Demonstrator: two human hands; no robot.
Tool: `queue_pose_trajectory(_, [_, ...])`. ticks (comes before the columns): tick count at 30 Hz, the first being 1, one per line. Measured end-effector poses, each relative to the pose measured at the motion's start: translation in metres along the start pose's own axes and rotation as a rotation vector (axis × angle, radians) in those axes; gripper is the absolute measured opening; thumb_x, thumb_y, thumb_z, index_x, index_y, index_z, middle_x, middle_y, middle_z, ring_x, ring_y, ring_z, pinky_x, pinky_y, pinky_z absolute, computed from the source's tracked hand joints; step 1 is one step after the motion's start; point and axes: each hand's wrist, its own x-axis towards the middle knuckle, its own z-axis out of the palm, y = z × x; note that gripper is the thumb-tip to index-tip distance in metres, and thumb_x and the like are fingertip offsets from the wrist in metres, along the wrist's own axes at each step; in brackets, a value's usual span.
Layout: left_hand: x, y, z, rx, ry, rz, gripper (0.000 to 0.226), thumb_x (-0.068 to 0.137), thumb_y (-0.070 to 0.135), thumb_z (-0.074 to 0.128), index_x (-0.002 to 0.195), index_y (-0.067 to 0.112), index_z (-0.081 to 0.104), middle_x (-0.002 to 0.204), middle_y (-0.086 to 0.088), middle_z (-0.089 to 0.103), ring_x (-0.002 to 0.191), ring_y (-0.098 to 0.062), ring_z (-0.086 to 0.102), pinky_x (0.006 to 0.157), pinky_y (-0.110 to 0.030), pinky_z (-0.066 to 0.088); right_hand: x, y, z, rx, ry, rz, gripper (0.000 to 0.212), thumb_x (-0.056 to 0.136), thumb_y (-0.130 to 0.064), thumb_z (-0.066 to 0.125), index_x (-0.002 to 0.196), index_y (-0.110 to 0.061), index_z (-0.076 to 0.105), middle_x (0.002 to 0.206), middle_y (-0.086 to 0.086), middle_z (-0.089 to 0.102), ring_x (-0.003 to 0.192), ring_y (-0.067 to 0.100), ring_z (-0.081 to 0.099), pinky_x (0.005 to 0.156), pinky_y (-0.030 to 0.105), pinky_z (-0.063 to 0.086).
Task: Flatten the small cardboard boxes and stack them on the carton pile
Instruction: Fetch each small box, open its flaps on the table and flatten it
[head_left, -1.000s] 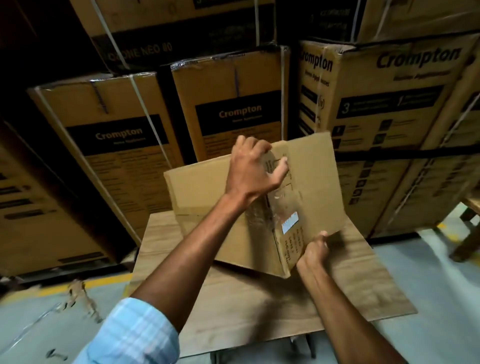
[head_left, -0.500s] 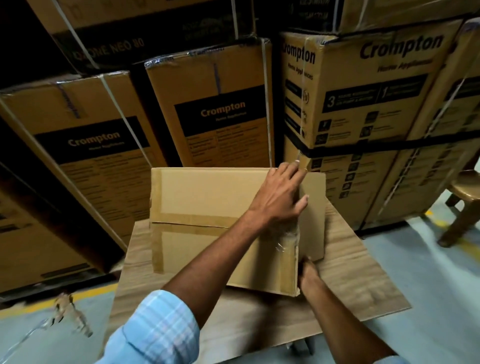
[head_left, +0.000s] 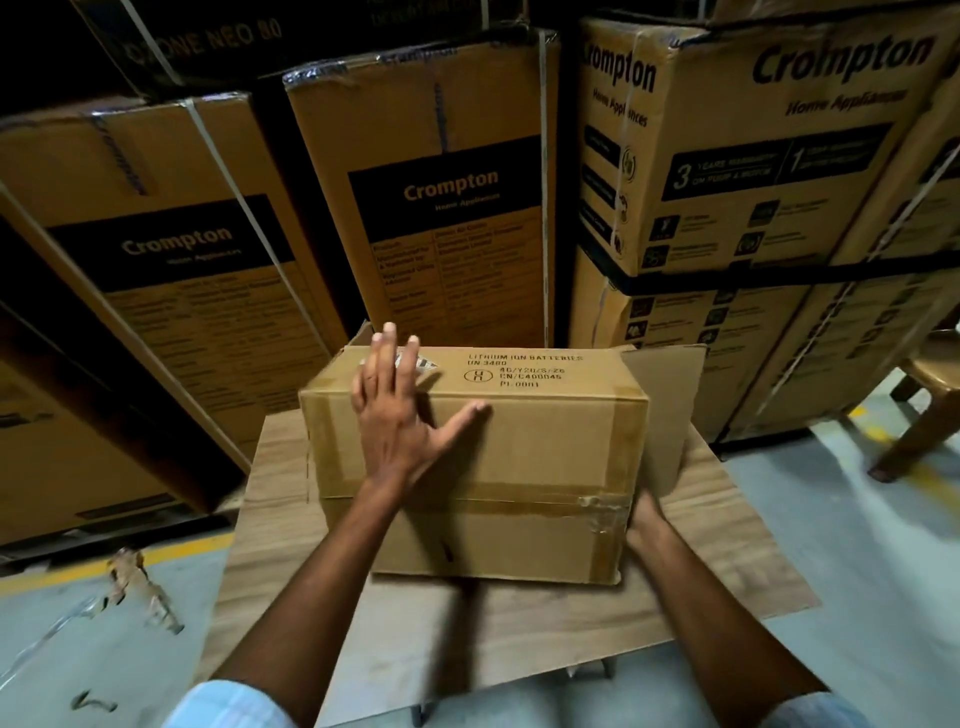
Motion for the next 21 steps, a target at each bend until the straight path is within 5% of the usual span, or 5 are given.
queue_pose_trajectory(3, [-0.016,-0.01,-0.005,0.065,-0.029,0.002,0.105,0.074,0.085,0.063,0.148,0.011,0.051,0.161,-0.013,0.04,0.146,-0.031,0.038,0.115,-0.051,0.029,0.011,-0.008,0.009,-0.041,-0.004,-0.11,0.044,0.107,-0.036,0.039,0.094,-0.011,0.072,0.091,0.006,0.079,0.075,0.02,0.073,0.069,0.033,0.061])
queue_pose_trajectory(5, [-0.024,-0.013,-0.007,0.087,-0.036,0.006,0.097,0.077,0.087,0.056,0.14,0.013,0.059,0.151,-0.012,0.051,0.14,-0.031,0.045,0.112,-0.05,0.031,0.001,-0.018,0.015,-0.1,0.004,-0.178,0.042,0.108,-0.028,0.038,0.092,-0.01,0.072,0.084,0.003,0.079,0.072,0.016,0.072,0.066,0.03,0.061])
queue_pose_trajectory(11, [-0.053,-0.018,-0.01,0.144,0.007,0.016,0.081,0.081,0.085,0.058,0.12,0.016,0.073,0.129,-0.006,0.069,0.122,-0.03,0.059,0.104,-0.05,0.037,-0.003,-0.011,-0.013,-0.328,-0.086,-0.308,0.036,0.11,-0.026,0.041,0.132,-0.013,0.066,0.124,0.008,0.073,0.117,0.026,0.067,0.106,0.046,0.05])
queue_pose_trajectory(15, [-0.069,-0.018,-0.015,0.156,0.035,0.01,0.08,0.081,0.082,0.06,0.121,0.014,0.073,0.13,-0.008,0.068,0.121,-0.031,0.059,0.104,-0.051,0.037,-0.009,0.016,-0.038,-0.424,-0.157,-0.388,0.029,0.107,-0.004,0.044,0.126,-0.015,0.064,0.115,-0.001,0.073,0.11,0.019,0.067,0.095,0.025,0.056])
queue_pose_trajectory(21, [-0.08,-0.01,-0.022,0.111,-0.039,-0.045,0.083,0.084,0.083,0.053,0.128,0.014,0.067,0.142,-0.01,0.06,0.133,-0.031,0.051,0.115,-0.051,0.03,-0.016,0.05,-0.066,-0.551,-0.116,-0.446,0.027,0.106,-0.02,0.054,0.122,-0.036,0.069,0.111,-0.013,0.076,0.115,0.018,0.068,0.101,0.037,0.051])
